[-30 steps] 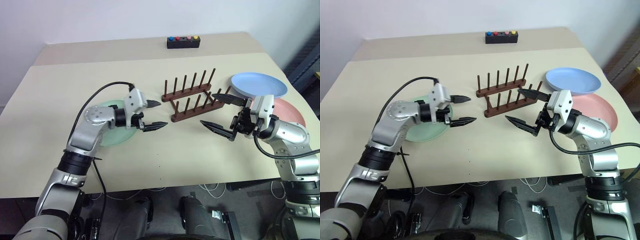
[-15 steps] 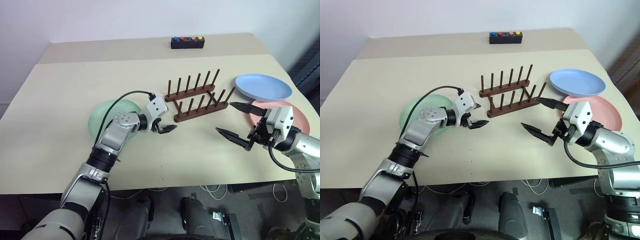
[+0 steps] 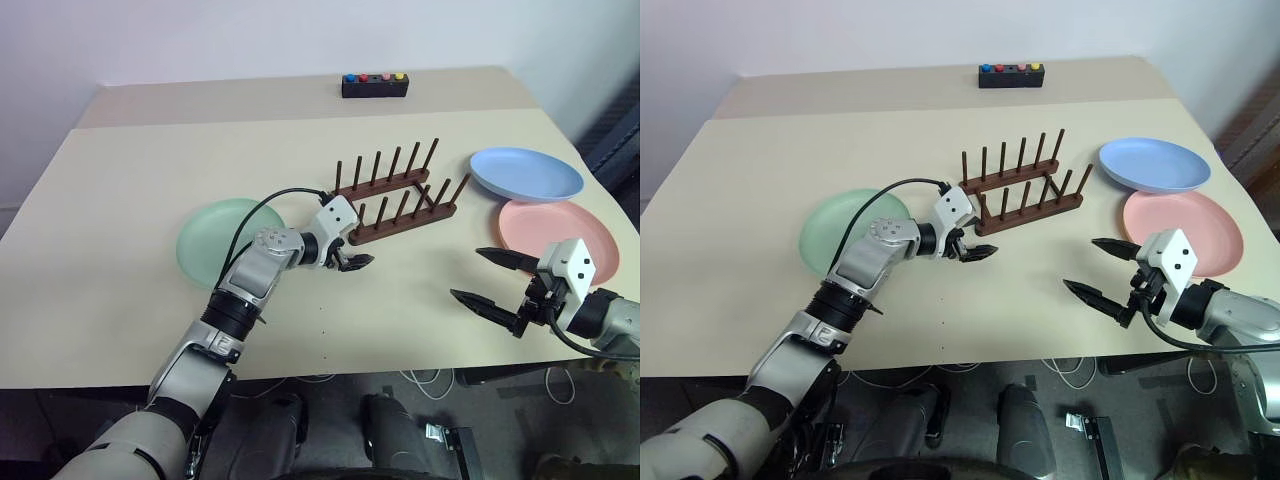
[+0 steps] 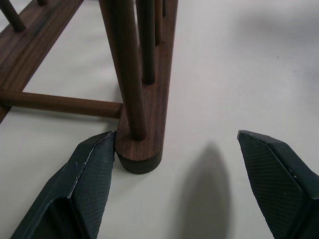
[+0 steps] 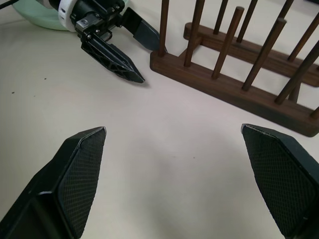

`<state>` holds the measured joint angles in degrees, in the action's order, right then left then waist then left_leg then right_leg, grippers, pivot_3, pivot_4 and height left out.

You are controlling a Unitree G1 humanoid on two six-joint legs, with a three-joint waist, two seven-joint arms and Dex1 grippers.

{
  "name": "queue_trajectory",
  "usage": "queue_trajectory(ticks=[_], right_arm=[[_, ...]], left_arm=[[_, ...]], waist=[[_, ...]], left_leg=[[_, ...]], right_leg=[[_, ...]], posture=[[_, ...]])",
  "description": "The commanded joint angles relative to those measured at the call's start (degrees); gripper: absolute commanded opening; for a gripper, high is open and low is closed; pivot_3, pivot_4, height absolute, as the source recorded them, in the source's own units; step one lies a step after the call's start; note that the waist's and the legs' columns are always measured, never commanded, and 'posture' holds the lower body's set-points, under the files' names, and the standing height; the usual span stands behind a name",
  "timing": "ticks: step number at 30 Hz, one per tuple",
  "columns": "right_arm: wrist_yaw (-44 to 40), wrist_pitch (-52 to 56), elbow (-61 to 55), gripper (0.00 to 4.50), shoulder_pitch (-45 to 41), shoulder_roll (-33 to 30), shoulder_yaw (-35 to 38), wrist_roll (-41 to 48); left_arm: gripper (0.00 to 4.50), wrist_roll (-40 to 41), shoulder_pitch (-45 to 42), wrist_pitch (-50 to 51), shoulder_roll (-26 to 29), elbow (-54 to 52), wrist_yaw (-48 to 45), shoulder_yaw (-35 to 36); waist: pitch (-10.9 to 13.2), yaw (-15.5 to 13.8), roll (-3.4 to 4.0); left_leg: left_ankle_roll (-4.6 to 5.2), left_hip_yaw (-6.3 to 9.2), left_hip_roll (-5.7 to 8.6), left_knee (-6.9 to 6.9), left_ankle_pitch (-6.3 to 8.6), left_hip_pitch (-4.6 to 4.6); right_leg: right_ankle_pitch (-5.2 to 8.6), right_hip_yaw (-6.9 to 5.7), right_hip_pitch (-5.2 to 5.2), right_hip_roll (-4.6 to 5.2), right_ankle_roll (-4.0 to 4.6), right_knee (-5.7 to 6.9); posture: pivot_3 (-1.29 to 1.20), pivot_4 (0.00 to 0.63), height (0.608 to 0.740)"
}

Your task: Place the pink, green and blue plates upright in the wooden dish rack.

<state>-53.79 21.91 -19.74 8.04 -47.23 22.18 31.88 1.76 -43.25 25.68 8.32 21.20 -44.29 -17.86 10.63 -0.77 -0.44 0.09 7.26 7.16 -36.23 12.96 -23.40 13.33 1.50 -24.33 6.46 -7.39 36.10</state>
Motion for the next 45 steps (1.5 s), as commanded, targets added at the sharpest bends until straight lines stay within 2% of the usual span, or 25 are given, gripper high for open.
queue_trajectory(ticks=[1,10,16,19,23,24,36,42,45], right_arm=[[1.8,3.1,-2.84,4.46,0.44,-0.27,2.91,2.31],[3.37,5.02,-3.38,4.46,0.31,-0.23,3.13,2.13],[3.66,3.88,-3.35,4.46,-0.16,0.12,2.1,1.37],[3.87,3.77,-3.74,4.5,-0.11,0.39,1.99,1.18],[3.93,3.4,-4.08,4.5,0.53,0.67,2.4,0.81],[3.96,3.35,-4.13,4.5,0.61,0.69,2.45,0.77],[3.84,1.66,-2.78,4.5,0.21,0.73,2.19,-0.52],[3.1,0.73,-0.91,4.5,-0.54,0.19,2.79,-1.04],[1.19,-0.42,-0.54,4.5,0.21,-0.23,4.56,-0.47]], left_arm=[[3.99,-0.76,-2.15,-1.6,-0.53,1.33,1.58,0.64],[3.99,-2.59,-3.72,-2.64,-2.52,6.42,6.81,0.92],[3.99,-2.48,-4.59,-2.07,-4.08,9.02,6.31,0.76],[3.1,-1.63,-5.37,-0.94,-5.08,11.05,6.88,2.03],[1.16,-1.63,-5.79,-0.94,-5.53,11.85,6.66,2.55],[0.81,-1.72,-5.84,-1.06,-5.56,11.96,6.68,2.55],[0.77,-2.14,-6.22,-2.05,-3.6,10.19,5.08,3.2],[0.77,0.16,-5.81,-6.19,1.54,5.57,-4.39,3.17],[0.77,1.24,-5.66,-13.8,5.25,5.72,-11.02,3.16]], waist=[[0.01,-0.03,-0.01],[0.01,-0.01,-0.03],[0.01,-0.02,-0.04],[0.01,-0.02,-0.04],[0.0,-0.01,-0.05],[-0.01,-0.02,-0.06],[-0.02,0.1,-0.04],[-0.02,0.08,-0.04],[-0.02,0.05,-0.04]], left_leg=[[0.0,0.0,0.01,-0.01,0.0,-0.01],[0.01,0.0,0.01,-0.01,0.0,0.0],[0.01,-0.01,0.02,-0.01,0.01,0.0],[0.01,-0.01,0.02,-0.02,0.0,0.0],[0.01,-0.01,0.02,-0.02,0.01,0.0],[0.01,-0.01,0.02,-0.04,0.01,0.0],[0.01,-0.01,0.02,-0.03,0.0,0.02],[0.0,-0.01,0.0,-0.02,0.0,0.02],[0.0,-0.01,0.02,-0.03,0.0,0.0]], right_leg=[[0.0,0.0,0.0,0.0,0.0,0.0],[0.0,-0.01,0.01,0.01,0.0,0.0],[0.0,-0.02,0.02,0.01,-0.01,0.0],[0.0,-0.02,0.02,0.01,-0.01,0.0],[0.01,-0.03,0.02,0.01,-0.03,0.0],[0.01,-0.02,0.03,0.01,-0.03,0.02],[0.01,-0.02,0.04,0.0,-0.03,0.03],[0.0,-0.02,0.01,-0.01,-0.03,0.05],[0.0,-0.02,0.01,0.01,-0.03,0.03]], posture=[[0.0,0.15,0.74],[0.0,0.15,0.74],[0.0,0.15,0.74],[0.0,0.15,0.74],[0.0,0.15,0.74],[0.0,0.15,0.74],[0.0,0.15,0.74],[0.0,0.15,0.74],[0.0,0.15,0.74]])
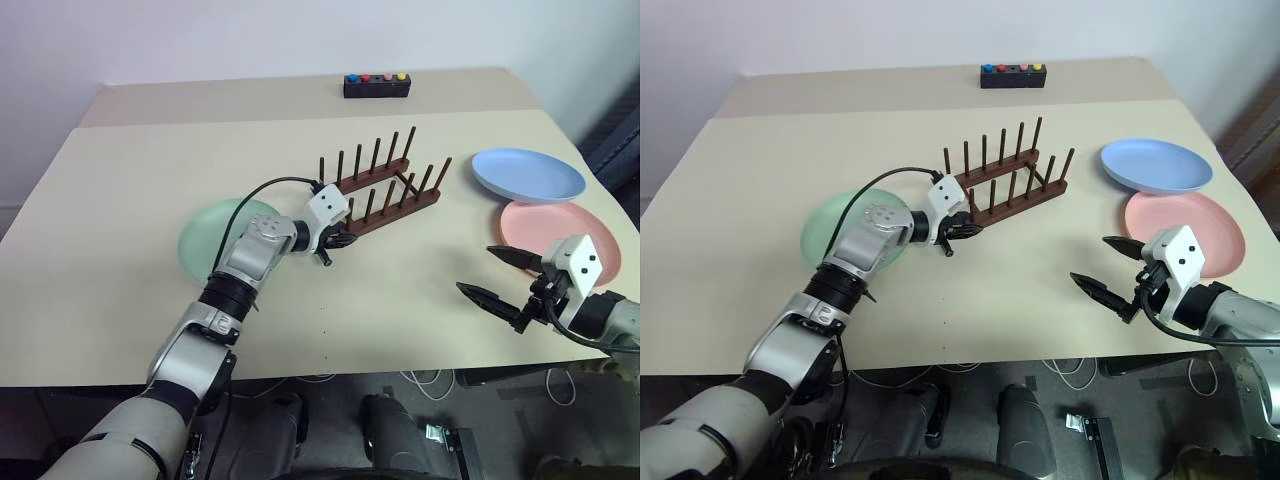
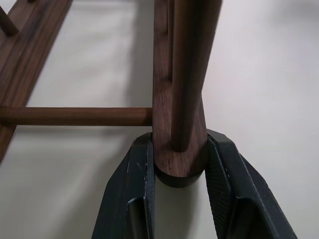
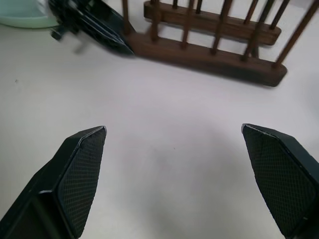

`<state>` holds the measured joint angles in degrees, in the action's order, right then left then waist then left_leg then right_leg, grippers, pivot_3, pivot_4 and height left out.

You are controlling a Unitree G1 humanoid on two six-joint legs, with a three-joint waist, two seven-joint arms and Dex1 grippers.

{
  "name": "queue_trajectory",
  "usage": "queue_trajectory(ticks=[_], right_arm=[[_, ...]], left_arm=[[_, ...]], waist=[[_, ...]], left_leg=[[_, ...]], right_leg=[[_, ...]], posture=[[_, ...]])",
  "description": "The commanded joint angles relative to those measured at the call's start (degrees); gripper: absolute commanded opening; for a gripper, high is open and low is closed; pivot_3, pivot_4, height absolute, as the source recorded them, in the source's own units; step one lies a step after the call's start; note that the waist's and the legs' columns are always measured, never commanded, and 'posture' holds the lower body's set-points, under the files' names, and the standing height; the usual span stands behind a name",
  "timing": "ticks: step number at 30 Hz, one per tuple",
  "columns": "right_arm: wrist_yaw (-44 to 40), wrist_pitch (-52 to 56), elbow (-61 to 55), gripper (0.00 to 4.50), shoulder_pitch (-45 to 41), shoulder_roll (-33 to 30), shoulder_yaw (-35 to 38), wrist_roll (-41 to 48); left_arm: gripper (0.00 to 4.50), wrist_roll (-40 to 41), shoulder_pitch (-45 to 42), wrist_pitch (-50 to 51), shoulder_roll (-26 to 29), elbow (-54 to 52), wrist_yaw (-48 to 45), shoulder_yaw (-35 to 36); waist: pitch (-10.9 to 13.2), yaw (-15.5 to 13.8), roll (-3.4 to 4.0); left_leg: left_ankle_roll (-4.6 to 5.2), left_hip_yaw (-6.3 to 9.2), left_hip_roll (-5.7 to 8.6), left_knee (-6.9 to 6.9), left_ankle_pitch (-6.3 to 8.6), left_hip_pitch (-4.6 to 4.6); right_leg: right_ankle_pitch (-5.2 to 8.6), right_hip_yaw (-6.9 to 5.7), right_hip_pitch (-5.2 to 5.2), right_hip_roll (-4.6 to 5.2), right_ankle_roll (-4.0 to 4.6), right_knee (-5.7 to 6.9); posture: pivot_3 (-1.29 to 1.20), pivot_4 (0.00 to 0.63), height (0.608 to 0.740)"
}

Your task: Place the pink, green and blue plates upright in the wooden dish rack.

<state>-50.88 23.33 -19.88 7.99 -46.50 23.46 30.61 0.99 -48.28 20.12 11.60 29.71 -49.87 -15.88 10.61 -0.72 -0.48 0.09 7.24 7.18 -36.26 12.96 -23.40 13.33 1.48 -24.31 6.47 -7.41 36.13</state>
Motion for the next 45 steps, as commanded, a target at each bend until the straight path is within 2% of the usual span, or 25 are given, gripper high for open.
queue_trajectory(ticks=[1,6,8,12,20,26,36,38,43,44,45], right_arm=[[-2.28,-2.14,-0.4,4.5,0.4,-1.08,3.64,0.92],[-4.73,-2.46,-0.56,4.5,1.39,-1.82,5.58,1.16],[-5.48,-2.24,-0.91,4.5,2.08,-2.04,6.44,1.29],[-7.3,-1.68,-2.08,4.5,5.34,-2.6,9.29,1.69],[-8.82,-2.85,-4.89,4.5,12.08,-1.3,12.74,1.7],[-8.3,-3.63,-5.6,4.5,14.22,-0.74,13.69,1.32],[-7.76,-3.56,-6.83,4.5,16.4,-0.49,14.6,1.33],[-7.42,-3.42,-6.94,4.5,16.0,-0.61,14.38,1.42],[-6.98,-3.21,-7.15,4.5,15.26,-0.91,14.04,1.5],[-6.85,-3.14,-7.06,4.5,14.81,-1.07,13.78,1.48],[-6.75,-3.04,-6.95,4.5,14.23,-1.18,13.52,1.63]], left_arm=[[0.77,2.01,-0.76,-10.84,2.66,-2.12,-6.7,1.14],[0.77,5.38,-1.46,-12.7,4.5,0.24,-16.64,1.78],[0.77,2.78,-1.92,-17.78,5.03,2.67,-16.68,0.66],[0.77,2.25,-3.24,-18.33,5.03,6.73,-21.13,-0.39],[0.77,0.44,-4.04,-18.6,3.07,9.59,-21.92,-1.78],[0.77,-1.13,-3.41,-19.96,3.17,9.42,-22.77,-3.33],[0.77,-2.63,-4.05,-18.5,1.3,11.55,-18.87,-3.05],[1.83,-2.38,-4.18,-17.22,0.82,12.09,-18.22,-2.63],[4.15,-2.01,-3.81,-15.91,0.62,11.01,-17.97,-2.35],[4.45,-1.65,-3.8,-15.2,0.72,10.47,-18.37,-2.2],[4.45,-1.18,-3.83,-14.16,0.92,9.72,-18.95,-2.01]], waist=[[0.0,-0.04,0.0],[0.0,-0.01,0.0],[0.0,-0.01,0.0],[0.01,-0.02,-0.02],[0.02,-0.01,-0.03],[0.02,0.04,-0.04],[0.03,0.0,-0.05],[0.02,0.03,-0.04],[0.02,-0.01,-0.05],[0.02,0.01,-0.05],[0.02,0.04,-0.05]], left_leg=[[0.0,0.0,0.0,0.01,0.0,0.0],[0.01,0.0,0.01,0.01,0.01,0.0],[0.01,0.01,0.0,0.01,0.01,0.0],[0.01,0.0,0.0,0.01,0.01,0.0],[0.05,0.01,-0.01,0.0,0.02,-0.01],[0.05,0.0,-0.02,0.01,0.03,0.0],[0.05,0.0,-0.02,0.01,0.03,0.0],[0.05,0.0,-0.02,0.0,0.03,0.0],[0.05,0.0,-0.02,0.0,0.03,0.0],[0.05,0.0,-0.02,-0.01,0.03,0.0],[0.05,0.0,-0.02,-0.01,0.03,0.0]], right_leg=[[0.0,0.0,0.0,0.0,0.0,0.0],[0.0,0.0,0.01,0.01,0.0,-0.02],[0.0,-0.01,0.01,0.0,0.0,-0.02],[0.0,-0.01,0.01,0.0,0.0,-0.01],[0.01,-0.01,0.01,0.0,-0.01,-0.01],[0.01,-0.01,0.02,-0.01,-0.01,-0.01],[0.01,-0.01,0.02,0.0,-0.01,-0.01],[0.01,-0.01,0.02,0.0,-0.01,-0.01],[0.01,-0.01,0.03,0.0,-0.01,-0.01],[0.01,-0.01,0.03,0.0,-0.01,-0.01],[0.01,-0.01,0.03,0.0,-0.01,-0.01]], posture=[[0.0,0.15,0.74],[0.0,0.15,0.74],[0.0,0.15,0.74],[0.0,0.15,0.74],[0.0,0.15,0.74],[0.0,0.15,0.74],[0.0,0.15,0.74],[0.0,0.15,0.74],[0.0,0.15,0.74],[0.0,0.15,0.74],[0.0,0.15,0.74]])
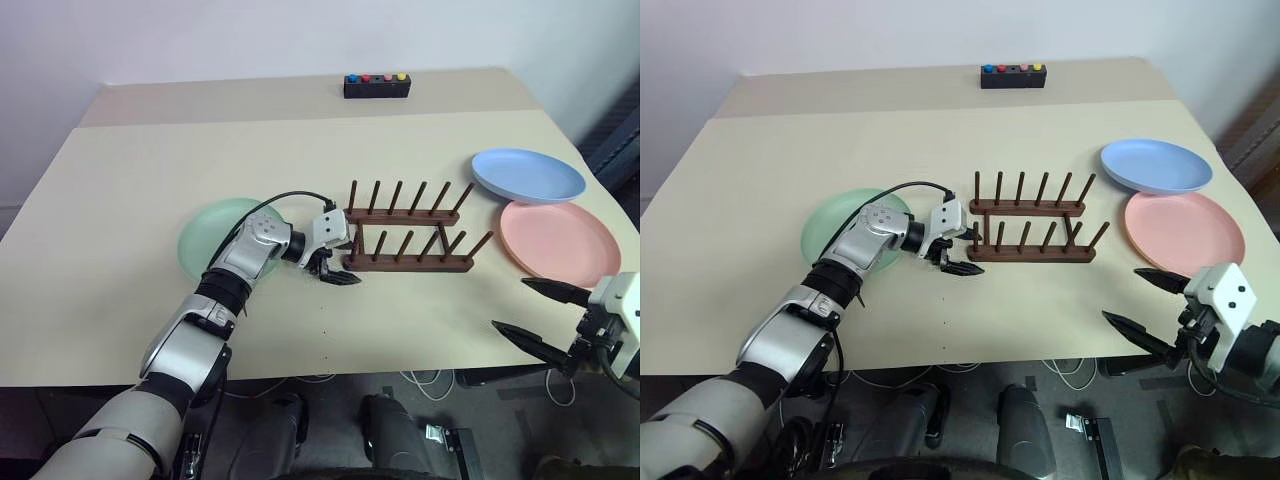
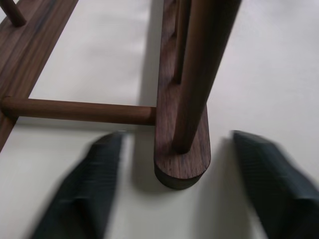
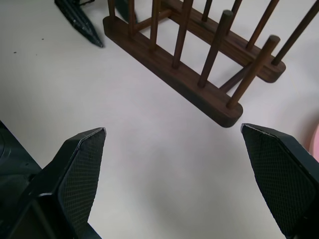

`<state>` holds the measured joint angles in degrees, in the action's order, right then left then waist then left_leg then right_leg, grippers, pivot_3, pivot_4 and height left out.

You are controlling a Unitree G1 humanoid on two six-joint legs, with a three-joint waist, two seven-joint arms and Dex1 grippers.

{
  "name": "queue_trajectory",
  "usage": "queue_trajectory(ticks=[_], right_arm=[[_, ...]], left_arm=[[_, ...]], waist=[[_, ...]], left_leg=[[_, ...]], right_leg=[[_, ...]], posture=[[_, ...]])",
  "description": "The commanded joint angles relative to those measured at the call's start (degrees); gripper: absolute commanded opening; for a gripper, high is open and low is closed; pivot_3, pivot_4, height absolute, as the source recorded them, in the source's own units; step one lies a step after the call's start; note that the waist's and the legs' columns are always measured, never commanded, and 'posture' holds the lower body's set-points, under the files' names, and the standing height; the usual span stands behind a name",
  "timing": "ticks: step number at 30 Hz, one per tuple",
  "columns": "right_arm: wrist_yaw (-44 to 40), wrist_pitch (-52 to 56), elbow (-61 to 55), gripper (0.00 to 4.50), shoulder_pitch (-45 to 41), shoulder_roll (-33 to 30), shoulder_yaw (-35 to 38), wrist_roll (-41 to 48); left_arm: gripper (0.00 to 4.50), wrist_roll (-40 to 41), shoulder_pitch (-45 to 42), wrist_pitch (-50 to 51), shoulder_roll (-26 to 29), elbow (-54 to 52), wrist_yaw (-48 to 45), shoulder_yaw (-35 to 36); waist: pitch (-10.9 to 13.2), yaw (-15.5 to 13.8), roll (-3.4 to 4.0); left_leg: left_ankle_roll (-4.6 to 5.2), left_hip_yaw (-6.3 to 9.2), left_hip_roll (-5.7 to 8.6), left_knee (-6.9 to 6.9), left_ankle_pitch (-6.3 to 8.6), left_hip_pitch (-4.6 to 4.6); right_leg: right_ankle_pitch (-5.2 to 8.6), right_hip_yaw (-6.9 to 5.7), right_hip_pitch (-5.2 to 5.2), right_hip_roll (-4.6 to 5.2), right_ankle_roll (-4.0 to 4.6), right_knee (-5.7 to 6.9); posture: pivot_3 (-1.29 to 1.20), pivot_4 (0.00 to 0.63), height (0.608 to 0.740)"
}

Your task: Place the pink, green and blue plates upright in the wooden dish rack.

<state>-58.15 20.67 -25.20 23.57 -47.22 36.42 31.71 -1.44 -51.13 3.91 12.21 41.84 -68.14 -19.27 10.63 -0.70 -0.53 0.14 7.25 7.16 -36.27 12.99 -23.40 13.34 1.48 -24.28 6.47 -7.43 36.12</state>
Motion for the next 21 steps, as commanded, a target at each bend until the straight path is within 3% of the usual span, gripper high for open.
queue_trajectory(ticks=[1,4,7,9,14,18,21], right_arm=[[0.66,-0.3,-1.54,4.5,-2.0,-0.45,0.35,0.78],[1.1,1.56,-1.68,4.5,-4.04,-0.3,-0.42,2.81],[1.75,3.38,-1.09,4.5,-6.17,-0.19,-2.23,3.78],[2.17,4.63,-0.79,4.5,-7.47,-0.04,-3.67,4.54],[3.01,5.11,0.28,2.11,-11.83,0.94,-7.44,5.14],[3.02,4.16,2.21,0.04,-14.3,0.74,-10.34,3.44],[3.32,3.2,3.93,0.04,-14.91,0.13,-12.14,0.7]], left_arm=[[4.45,1.75,-0.98,2.98,0.58,-3.34,-1.27,1.6],[4.45,5.33,-2.34,10.11,2.2,-7.23,-2.62,4.55],[3.58,9.27,-4.07,18.4,5.65,-12.61,-4.05,8.07],[2.64,9.68,-4.05,20.59,7.97,-15.22,-3.97,8.73],[0.03,10.67,-2.67,23.79,13.1,-19.91,-5.43,9.23],[0.0,16.14,0.07,31.74,15.44,-26.89,-8.55,10.14],[0.0,21.99,2.62,39.49,16.73,-33.49,-11.66,9.92]], waist=[[0.0,0.08,0.0],[0.0,0.1,0.0],[0.02,0.23,-0.03],[0.01,0.22,-0.02],[-0.01,0.11,0.02],[-0.01,0.11,0.01],[-0.01,0.05,0.02]], left_leg=[[0.0,0.0,0.0,0.0,0.0,0.0],[0.0,0.0,-0.01,0.01,0.0,0.0],[0.0,0.02,-0.02,0.0,0.0,0.0],[0.0,0.02,-0.02,0.01,0.0,0.0],[-0.01,0.02,-0.01,0.01,-0.01,0.01],[-0.01,0.03,-0.01,-0.01,-0.01,0.01],[-0.01,0.03,-0.01,0.0,0.0,0.0]], right_leg=[[0.0,0.0,0.0,0.0,0.0,0.0],[0.0,0.0,0.0,-0.01,0.0,0.01],[0.0,0.0,-0.01,-0.02,0.0,0.02],[0.0,-0.01,-0.02,-0.02,0.0,0.02],[0.0,0.0,-0.01,-0.02,0.0,0.02],[0.0,0.0,-0.01,-0.02,0.0,0.02],[0.0,0.0,-0.01,-0.02,0.01,0.01]], posture=[[0.0,0.15,0.74],[0.0,0.15,0.74],[0.0,0.15,0.74],[0.0,0.15,0.74],[0.0,0.15,0.74],[0.0,0.15,0.74],[0.0,0.15,0.74]])
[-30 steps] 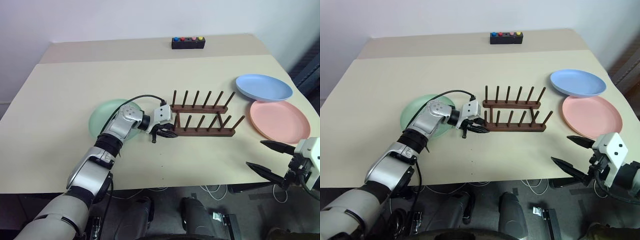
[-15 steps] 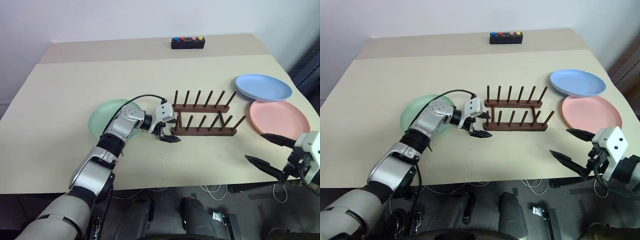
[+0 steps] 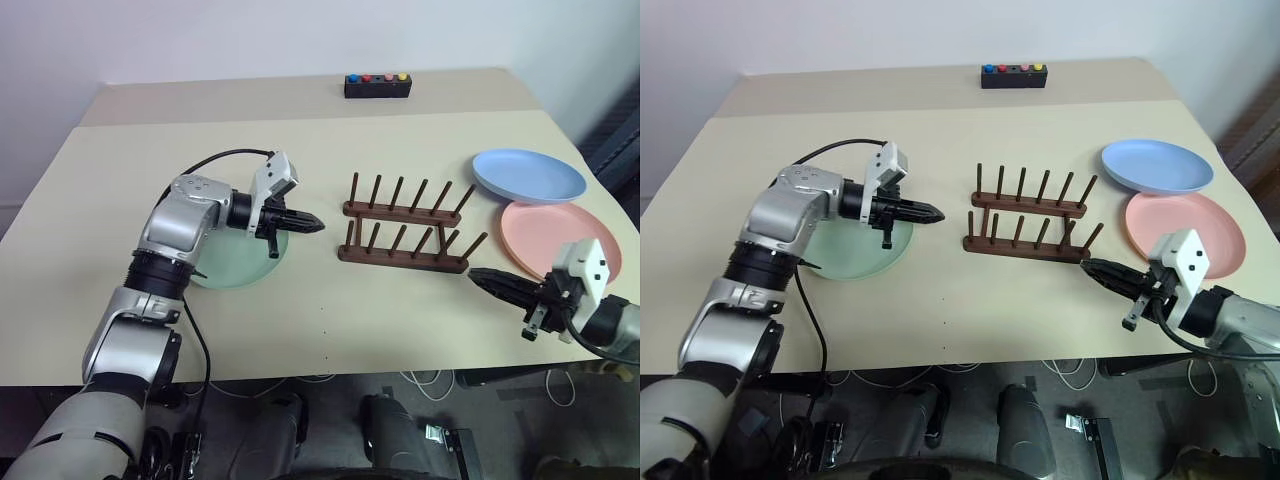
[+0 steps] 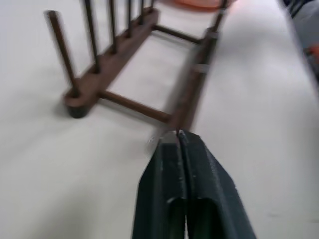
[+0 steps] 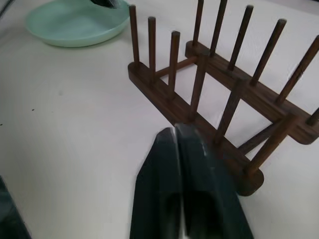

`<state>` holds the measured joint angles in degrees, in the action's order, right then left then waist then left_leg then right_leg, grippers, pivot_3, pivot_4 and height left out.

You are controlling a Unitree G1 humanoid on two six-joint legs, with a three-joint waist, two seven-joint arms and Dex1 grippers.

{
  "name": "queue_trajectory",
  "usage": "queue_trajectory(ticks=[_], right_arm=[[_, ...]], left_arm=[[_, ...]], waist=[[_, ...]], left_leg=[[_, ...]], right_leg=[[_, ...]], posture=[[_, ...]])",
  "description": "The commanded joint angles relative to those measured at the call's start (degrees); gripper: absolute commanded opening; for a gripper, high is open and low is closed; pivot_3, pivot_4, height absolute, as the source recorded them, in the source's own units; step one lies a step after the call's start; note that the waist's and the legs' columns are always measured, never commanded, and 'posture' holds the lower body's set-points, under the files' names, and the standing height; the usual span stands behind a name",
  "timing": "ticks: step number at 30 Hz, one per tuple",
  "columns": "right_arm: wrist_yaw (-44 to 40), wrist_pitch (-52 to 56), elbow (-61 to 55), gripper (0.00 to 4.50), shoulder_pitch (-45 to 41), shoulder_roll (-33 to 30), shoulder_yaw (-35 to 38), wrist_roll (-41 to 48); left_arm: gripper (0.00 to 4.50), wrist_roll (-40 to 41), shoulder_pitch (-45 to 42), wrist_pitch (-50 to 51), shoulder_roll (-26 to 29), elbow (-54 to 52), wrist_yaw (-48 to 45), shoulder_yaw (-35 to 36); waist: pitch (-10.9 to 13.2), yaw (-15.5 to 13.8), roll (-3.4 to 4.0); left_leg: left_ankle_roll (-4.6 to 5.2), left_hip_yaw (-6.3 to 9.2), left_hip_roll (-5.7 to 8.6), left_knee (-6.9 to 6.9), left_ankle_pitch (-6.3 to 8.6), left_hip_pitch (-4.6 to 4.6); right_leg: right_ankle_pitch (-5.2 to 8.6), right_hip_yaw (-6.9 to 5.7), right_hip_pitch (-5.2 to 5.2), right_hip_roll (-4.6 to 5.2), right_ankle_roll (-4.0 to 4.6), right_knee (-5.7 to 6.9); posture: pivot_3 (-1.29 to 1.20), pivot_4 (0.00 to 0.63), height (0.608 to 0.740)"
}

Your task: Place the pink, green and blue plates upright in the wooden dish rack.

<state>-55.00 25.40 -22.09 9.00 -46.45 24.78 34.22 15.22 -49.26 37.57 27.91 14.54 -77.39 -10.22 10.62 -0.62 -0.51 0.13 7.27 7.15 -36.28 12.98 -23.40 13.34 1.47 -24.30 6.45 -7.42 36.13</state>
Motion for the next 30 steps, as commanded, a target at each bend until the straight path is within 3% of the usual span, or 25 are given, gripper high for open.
queue_trajectory(ticks=[1,9,16,30], right_arm=[[0.83,-2.44,2.12,0.04,-0.58,-0.68,-1.63,-3.86],[6.68,-7.01,8.26,0.04,-3.39,1.11,-9.46,-14.78],[9.54,-9.52,11.46,0.04,-5.33,2.78,-12.5,-18.77],[12.47,-16.39,24.48,0.04,-15.5,5.64,-17.25,-24.61]], left_arm=[[0.0,4.91,1.85,5.09,0.81,-7.57,-1.83,-0.27],[0.0,-2.75,8.59,-2.2,-3.67,-11.1,6.64,-10.7],[0.0,-5.81,9.09,-3.88,-11.0,-7.62,18.23,-11.36],[0.0,-11.15,6.54,-12.99,-14.89,3.73,23.76,-12.23]], waist=[[0.0,-0.03,0.0],[-0.03,0.04,0.04],[-0.04,-0.15,0.04],[-0.05,-0.11,0.07]], left_leg=[[0.0,0.0,0.0,-0.01,0.0,0.0],[-0.01,-0.04,0.01,-0.01,-0.01,0.02],[-0.01,-0.04,0.03,-0.03,-0.01,0.02],[-0.26,-0.05,0.03,-0.02,-0.16,0.03]], right_leg=[[0.0,0.0,0.0,0.0,0.0,0.0],[-0.01,0.06,0.01,0.01,0.01,0.01],[0.0,0.06,0.02,0.03,0.02,-0.01],[-0.01,0.05,0.01,0.0,0.02,0.0]], posture=[[0.0,0.15,0.74],[0.0,0.15,0.74],[0.0,0.15,0.74],[0.0,0.15,0.74]])
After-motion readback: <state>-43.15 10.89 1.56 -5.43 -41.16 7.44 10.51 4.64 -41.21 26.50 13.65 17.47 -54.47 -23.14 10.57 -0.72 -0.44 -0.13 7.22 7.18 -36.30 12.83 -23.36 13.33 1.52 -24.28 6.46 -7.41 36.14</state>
